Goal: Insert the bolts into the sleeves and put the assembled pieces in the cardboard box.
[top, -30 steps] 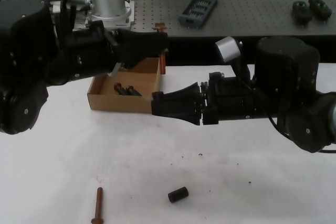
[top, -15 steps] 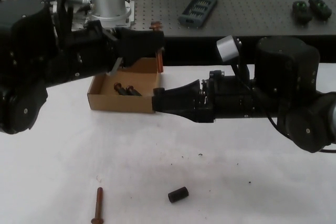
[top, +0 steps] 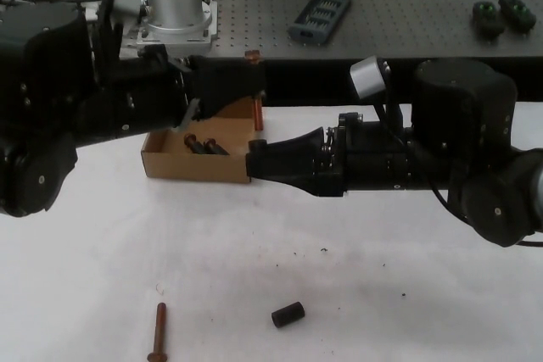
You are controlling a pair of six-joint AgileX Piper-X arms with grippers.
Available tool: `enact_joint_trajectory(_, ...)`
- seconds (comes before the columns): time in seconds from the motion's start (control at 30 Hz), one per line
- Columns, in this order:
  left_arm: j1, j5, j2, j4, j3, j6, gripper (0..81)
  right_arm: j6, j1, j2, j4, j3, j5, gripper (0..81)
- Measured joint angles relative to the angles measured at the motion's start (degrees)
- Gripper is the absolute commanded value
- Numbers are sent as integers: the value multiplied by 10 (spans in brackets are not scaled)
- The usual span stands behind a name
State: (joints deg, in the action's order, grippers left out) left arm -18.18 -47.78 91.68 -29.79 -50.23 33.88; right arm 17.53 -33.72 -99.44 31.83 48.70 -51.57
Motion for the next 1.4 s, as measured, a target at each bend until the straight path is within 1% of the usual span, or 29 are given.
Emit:
enact_joint_trajectory(0.63, 2, -34, 0, 26, 0, 7, 6, -3, 0, 0, 19, 0, 10, 51)
enact_joint_trajectory(0.73, 4, -48, 0, 28, 0, 7, 6, -3, 0, 0, 19, 0, 2, 51)
enact_joint_trajectory(0.9, 11, -91, 0, 28, 0, 7, 6, -3, 0, 0, 20, 0, -25, 51)
enact_joint_trajectory(1.17, 13, -107, 0, 29, 0, 2, 1, -3, 0, 0, 20, 0, -31, 51)
enact_joint_trajectory(1.23, 13, -108, 0, 29, 0, -8, 52, -3, 0, 0, 20, 0, -31, 51)
enact_joint_trajectory(1.3, 13, -111, 0, 29, 0, -13, 138, -3, 0, 0, 20, 0, -30, 51)
enact_joint_trajectory(1.4, 13, -126, 0, 32, 0, -13, 336, -2, 0, 0, 23, 0, -17, 51)
